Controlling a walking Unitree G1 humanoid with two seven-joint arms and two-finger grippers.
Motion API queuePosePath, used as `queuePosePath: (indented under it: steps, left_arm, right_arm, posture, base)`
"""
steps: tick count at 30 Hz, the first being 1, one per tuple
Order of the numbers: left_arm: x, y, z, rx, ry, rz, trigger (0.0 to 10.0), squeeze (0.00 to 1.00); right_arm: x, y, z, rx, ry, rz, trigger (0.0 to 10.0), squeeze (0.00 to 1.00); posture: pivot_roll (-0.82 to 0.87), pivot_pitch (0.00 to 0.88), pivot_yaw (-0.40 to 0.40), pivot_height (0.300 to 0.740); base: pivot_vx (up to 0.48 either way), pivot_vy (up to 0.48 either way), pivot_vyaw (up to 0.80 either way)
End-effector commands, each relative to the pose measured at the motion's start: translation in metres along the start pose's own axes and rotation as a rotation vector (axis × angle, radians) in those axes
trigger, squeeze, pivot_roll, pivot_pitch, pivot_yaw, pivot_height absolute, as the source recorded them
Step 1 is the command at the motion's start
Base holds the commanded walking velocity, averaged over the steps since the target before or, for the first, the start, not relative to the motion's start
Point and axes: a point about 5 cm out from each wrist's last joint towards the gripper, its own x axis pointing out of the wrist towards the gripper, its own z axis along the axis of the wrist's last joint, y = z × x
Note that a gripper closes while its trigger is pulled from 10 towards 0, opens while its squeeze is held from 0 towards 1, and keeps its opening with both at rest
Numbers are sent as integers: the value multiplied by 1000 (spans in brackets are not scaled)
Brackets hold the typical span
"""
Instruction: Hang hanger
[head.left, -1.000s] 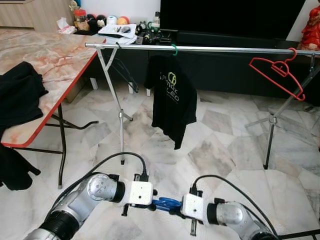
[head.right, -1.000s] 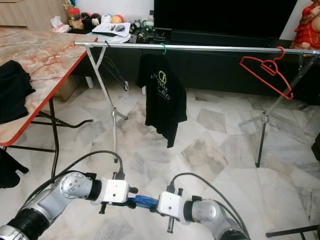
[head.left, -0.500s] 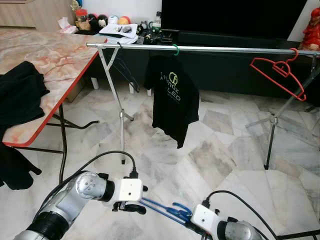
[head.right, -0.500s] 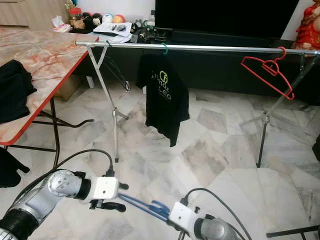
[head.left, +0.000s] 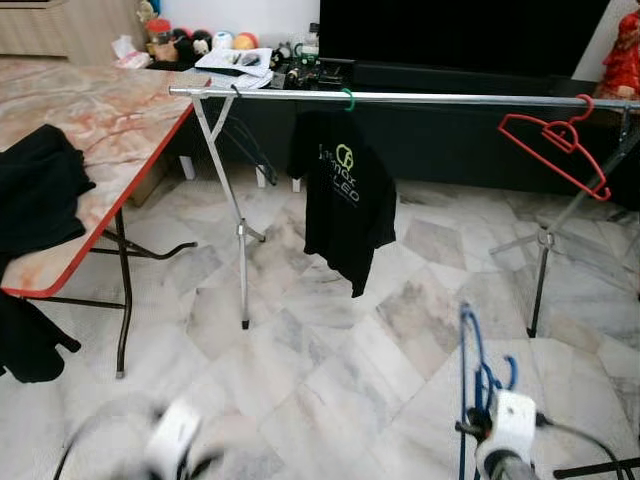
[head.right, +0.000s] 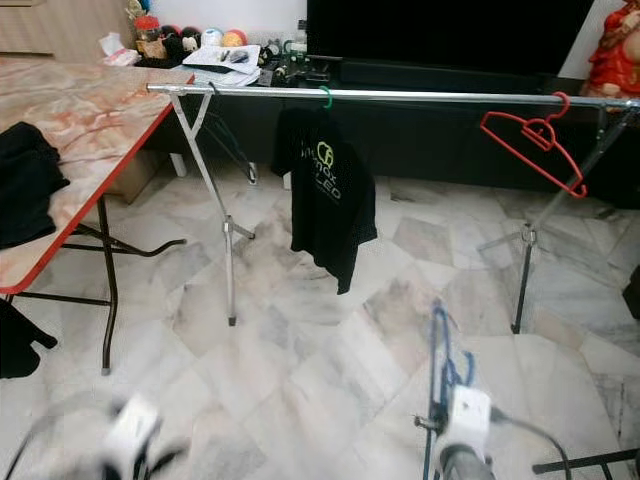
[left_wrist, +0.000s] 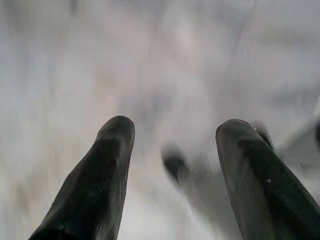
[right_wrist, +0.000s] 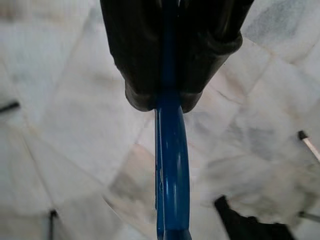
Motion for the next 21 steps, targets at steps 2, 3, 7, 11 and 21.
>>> queuePosePath:
  steps: [2,3,7,11,21]
  left_arm:
    - [-10,1,-34,-85,127,114,10000,0]
    - [-15,-5,-49,-123,172,118,10000,0]
    - [-26,-16,-76,-182,256,135,10000,0]
    - [-33,-23,-90,-247,293,162,10000,0]
    - [-15,-32,-69,-215,238,137,10000,0]
  right_arm:
    - [-1,-1,2,72,-45,-46,0,0]
    - [-1,0,1,105,-53,-51,0,0]
    - [-2,2,0,158,-63,-68,10000,0]
    - [-1,7,4,217,-94,-69,10000,0]
    - [-1,13,5,247,-107,-69,10000,0]
  posture:
    - [-7,104,-23,721]
    - [-9,103,-22,721]
    - [-14,95,-22,721]
    - [-14,81,-25,721]
    - [-23,45,-19,721]
  base:
    - [0,0,0]
    - [0,0,0]
    - [0,0,0]
    - [218,0,0]
    - [453,0,0]
